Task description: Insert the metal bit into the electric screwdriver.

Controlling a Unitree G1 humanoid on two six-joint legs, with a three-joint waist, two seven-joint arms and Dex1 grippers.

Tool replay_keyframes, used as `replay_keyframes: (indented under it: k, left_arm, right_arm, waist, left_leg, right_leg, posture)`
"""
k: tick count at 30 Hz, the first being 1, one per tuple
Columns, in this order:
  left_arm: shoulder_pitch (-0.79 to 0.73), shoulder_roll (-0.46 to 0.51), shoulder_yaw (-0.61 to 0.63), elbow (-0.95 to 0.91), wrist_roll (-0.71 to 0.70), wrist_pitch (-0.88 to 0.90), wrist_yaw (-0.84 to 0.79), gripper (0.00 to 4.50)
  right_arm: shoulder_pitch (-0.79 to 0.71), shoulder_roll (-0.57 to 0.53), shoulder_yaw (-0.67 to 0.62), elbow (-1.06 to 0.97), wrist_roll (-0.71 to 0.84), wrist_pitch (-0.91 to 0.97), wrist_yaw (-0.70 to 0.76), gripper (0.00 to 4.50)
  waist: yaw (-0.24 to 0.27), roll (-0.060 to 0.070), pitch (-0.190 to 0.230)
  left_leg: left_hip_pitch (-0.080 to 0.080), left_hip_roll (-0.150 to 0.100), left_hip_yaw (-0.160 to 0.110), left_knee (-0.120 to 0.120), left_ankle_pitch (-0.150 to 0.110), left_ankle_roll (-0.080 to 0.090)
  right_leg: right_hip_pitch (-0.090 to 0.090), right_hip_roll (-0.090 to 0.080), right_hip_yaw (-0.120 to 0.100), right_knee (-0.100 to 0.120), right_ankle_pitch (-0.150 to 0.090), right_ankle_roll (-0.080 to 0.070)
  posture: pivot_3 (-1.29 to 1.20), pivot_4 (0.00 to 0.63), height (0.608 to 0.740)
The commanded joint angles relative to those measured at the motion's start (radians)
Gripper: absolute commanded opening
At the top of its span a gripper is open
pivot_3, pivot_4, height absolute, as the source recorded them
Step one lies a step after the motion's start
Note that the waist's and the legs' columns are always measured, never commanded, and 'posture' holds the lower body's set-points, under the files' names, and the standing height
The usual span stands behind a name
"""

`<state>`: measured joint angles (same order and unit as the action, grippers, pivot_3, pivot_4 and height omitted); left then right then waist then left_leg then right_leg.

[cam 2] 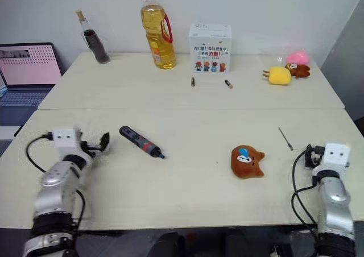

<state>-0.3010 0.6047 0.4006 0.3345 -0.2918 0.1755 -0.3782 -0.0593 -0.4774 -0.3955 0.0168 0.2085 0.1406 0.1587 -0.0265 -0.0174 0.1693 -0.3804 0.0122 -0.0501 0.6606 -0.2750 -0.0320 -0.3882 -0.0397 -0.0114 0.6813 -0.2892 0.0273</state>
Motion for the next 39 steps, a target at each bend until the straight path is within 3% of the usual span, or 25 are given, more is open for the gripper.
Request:
replay_keyframes:
  k: [1, 4, 8, 12, 15, 18, 24, 30, 34, 39]
  left_arm:
    - [-0.043, 0.097, 0.006, -0.076, -0.072, 0.066, -0.155, 4.45]
    - [-0.086, 0.209, -0.106, -0.238, -0.161, 0.198, -0.407, 4.45]
    - [-0.139, 0.232, -0.225, -0.394, -0.248, 0.333, -0.548, 4.45]
    - [-0.167, 0.27, -0.39, -0.515, -0.232, 0.332, -0.74, 4.45]
    - [-0.203, 0.276, -0.487, -0.569, -0.21, 0.312, -0.843, 4.45]
    - [-0.242, 0.248, -0.563, -0.577, -0.164, 0.251, -0.9, 4.45]
    - [-0.267, 0.204, -0.602, -0.562, -0.142, 0.21, -0.945, 4.45]
    - [-0.273, 0.186, -0.594, -0.538, -0.127, 0.195, -0.955, 4.45]
    - [-0.279, 0.175, -0.59, -0.533, -0.128, 0.199, -0.949, 4.45]
    - [-0.283, 0.163, -0.584, -0.537, -0.132, 0.21, -0.937, 4.45]
  right_arm:
    - [0.013, -0.09, 0.003, -0.144, 0.104, 0.06, 0.186, 3.92]
    - [0.052, -0.236, 0.068, -0.293, 0.243, 0.167, 0.462, 3.92]
    - [0.105, -0.377, 0.148, -0.382, 0.293, 0.222, 0.683, 3.92]
    - [0.091, -0.436, 0.198, -0.426, 0.35, 0.288, 0.788, 3.92]
    - [0.066, -0.452, 0.269, -0.425, 0.3, 0.27, 0.831, 3.92]
    - [0.019, -0.447, 0.36, -0.395, 0.215, 0.23, 0.844, 3.92]
    - [-0.032, -0.399, 0.474, -0.337, 0.081, 0.145, 0.828, 3.92]
    - [-0.028, -0.41, 0.602, -0.196, -0.179, -0.11, 0.806, 3.92]
    - [-0.079, -0.394, 0.675, -0.057, -0.416, -0.275, 0.672, 3.92]
    - [-0.12, -0.345, 0.66, 0.021, -0.472, -0.321, 0.563, 3.92]
  waist:
    - [0.0, 0.0, 0.0]
    - [0.002, 0.0, 0.003]
    - [0.01, 0.0, 0.003]
    - [0.008, 0.0, 0.003]
    - [0.001, -0.002, 0.005]
    - [0.0, -0.002, 0.006]
    - [0.001, -0.004, 0.007]
    - [0.001, -0.004, 0.008]
    - [-0.001, -0.007, 0.006]
    - [-0.001, -0.014, 0.002]
  left_leg:
    - [0.0, 0.0, 0.0, 0.0, 0.0, 0.0]
    - [-0.001, 0.0, 0.0, 0.0, 0.0, 0.0]
    - [0.0, 0.0, -0.001, 0.001, 0.0, 0.0]
    - [0.0, -0.001, 0.0, 0.001, 0.0, 0.0]
    - [0.0, -0.001, 0.0, 0.001, 0.0, 0.0]
    - [0.0, -0.001, 0.0, 0.001, 0.0, 0.0]
    - [-0.001, -0.001, 0.001, 0.001, 0.0, 0.0]
    - [-0.001, -0.001, 0.001, 0.002, 0.0, 0.0]
    - [0.001, -0.001, 0.001, 0.002, 0.0, 0.0]
    - [0.007, 0.001, 0.001, 0.002, 0.0, 0.0]
  right_leg:
    - [0.0, 0.0, 0.0, 0.0, 0.0, 0.0]
    - [0.0, 0.0, 0.0, -0.001, 0.0, 0.0]
    - [0.002, 0.0, -0.001, -0.002, 0.0, 0.0]
    - [0.002, 0.0, 0.0, -0.002, 0.0, 0.0]
    - [0.001, 0.003, 0.0, -0.002, 0.0, 0.0]
    - [0.001, 0.005, 0.0, -0.002, 0.0, 0.0]
    - [0.0, 0.005, 0.0, -0.002, 0.0, -0.001]
    - [0.0, 0.005, 0.0, -0.002, 0.0, -0.001]
    - [0.001, 0.005, 0.0, -0.001, 0.0, -0.001]
    - [0.007, 0.007, 0.0, -0.002, 0.001, -0.002]
  posture:
    - [0.0, 0.15, 0.74]
    - [0.0, 0.15, 0.74]
    - [0.0, 0.15, 0.74]
    - [0.0, 0.15, 0.74]
    - [0.0, 0.15, 0.74]
    - [0.0, 0.15, 0.74]
    - [0.0, 0.15, 0.74]
    - [0.0, 0.15, 0.74]
    - [0.0, 0.15, 0.74]
    - [0.0, 0.15, 0.74]
